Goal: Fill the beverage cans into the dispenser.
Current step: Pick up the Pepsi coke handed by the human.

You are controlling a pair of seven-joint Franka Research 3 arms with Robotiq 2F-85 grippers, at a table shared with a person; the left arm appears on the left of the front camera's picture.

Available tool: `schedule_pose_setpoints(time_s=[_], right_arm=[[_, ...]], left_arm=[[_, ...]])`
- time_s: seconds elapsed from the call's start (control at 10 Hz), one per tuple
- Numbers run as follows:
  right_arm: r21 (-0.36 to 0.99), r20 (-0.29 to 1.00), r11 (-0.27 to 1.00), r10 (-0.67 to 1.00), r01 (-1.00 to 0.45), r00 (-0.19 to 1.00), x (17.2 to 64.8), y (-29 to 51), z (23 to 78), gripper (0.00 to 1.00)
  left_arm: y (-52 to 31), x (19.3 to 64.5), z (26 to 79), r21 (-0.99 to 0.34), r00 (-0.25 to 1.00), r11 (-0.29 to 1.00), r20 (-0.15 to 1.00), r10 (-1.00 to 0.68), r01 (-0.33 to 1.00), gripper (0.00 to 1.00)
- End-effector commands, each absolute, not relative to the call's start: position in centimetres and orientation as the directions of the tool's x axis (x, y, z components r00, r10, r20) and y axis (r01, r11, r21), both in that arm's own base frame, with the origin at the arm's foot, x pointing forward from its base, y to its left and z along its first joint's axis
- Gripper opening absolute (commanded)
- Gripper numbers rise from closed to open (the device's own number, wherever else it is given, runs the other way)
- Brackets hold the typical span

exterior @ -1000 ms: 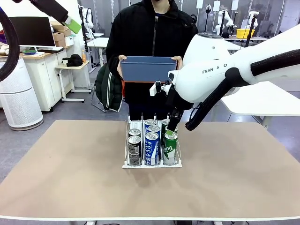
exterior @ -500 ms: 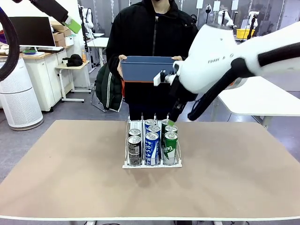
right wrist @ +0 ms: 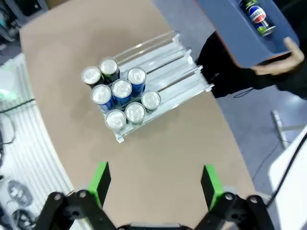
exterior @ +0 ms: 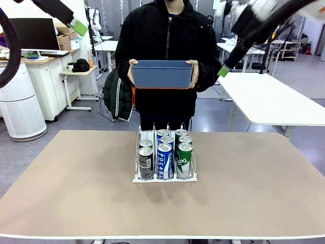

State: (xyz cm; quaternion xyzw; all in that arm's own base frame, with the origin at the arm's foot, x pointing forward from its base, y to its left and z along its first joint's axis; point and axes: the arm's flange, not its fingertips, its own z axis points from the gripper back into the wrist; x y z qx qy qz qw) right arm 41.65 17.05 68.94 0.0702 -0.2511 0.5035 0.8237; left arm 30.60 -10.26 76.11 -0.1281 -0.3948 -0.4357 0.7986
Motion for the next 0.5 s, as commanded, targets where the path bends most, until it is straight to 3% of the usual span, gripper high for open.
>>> schedule_pose_setpoints(time_s=[0.0,0.4], right_arm=[[-0.109,0.502,0.463,0.789,-0.879,0.354,42.6,15.1,72.6,1.00],[-0.089,0.633,0.528,0.685,-0.845,0.361,41.1,9.6,79.6,1.00]], left_arm=[[-10.3,30.6,76.1,0.126,0.314,0.591,0.749,-0.583,0.797,1.00],[-10.3,30.6,76.1,0.126,0.314,0.591,0.749,-0.583,0.797,1.00]])
